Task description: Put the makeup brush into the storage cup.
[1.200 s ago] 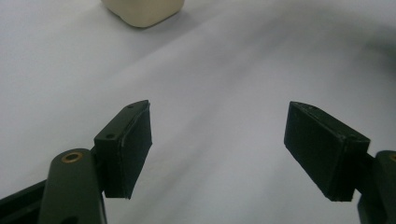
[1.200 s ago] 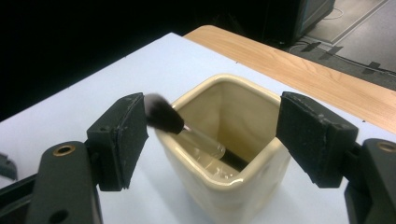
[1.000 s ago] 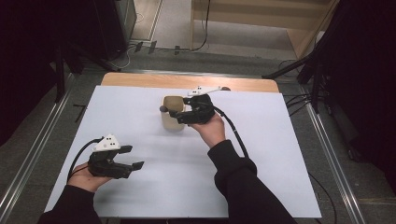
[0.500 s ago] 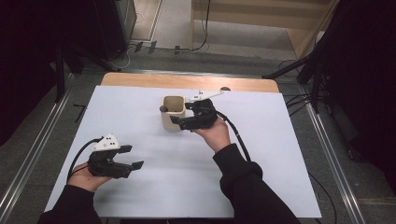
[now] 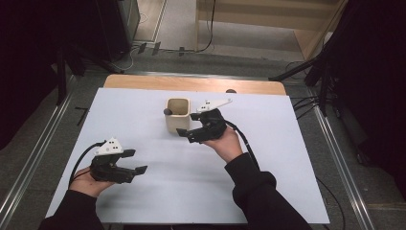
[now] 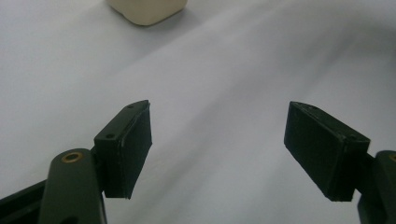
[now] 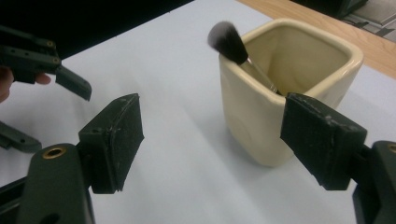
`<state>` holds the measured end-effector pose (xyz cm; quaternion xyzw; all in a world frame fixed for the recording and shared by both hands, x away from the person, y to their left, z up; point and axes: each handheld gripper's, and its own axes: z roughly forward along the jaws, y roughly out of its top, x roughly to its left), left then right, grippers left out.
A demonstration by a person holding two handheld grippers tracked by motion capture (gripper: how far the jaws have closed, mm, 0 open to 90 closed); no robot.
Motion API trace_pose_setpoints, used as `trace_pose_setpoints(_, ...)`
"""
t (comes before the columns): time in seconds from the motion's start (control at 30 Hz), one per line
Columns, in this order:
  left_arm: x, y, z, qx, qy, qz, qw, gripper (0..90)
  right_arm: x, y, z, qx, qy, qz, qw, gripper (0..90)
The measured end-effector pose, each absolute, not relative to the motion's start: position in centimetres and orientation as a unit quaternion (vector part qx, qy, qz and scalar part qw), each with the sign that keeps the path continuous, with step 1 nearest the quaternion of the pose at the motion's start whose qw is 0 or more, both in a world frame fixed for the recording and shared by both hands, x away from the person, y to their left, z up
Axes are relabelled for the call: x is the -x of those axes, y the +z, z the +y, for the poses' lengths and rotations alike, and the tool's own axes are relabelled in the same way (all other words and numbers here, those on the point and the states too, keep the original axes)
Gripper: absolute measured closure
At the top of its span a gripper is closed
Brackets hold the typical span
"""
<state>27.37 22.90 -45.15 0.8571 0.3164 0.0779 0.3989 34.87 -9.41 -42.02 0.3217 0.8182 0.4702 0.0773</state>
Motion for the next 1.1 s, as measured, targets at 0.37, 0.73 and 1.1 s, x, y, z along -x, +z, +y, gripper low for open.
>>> trace_pose_setpoints(0.37,-27.4,-45.2,22.8,-0.858,0.078,0.316,0.398,23.8,-33.6,-42.8,-10.5,-0.313,0.463,0.826,0.077,21.8)
trace_pose_setpoints(0.73,-27.4,-45.2,22.8,-0.858,0.078,0.316,0.398,23.8,-32.3,-43.6,-11.6,-0.306,0.480,0.821,0.051,21.8)
trace_pose_setpoints(1.1,-27.4,-45.2,22.7,-0.858,0.079,0.317,0.397,23.9,-31.0,-44.6,-12.4,-0.309,0.473,0.824,0.047,21.7)
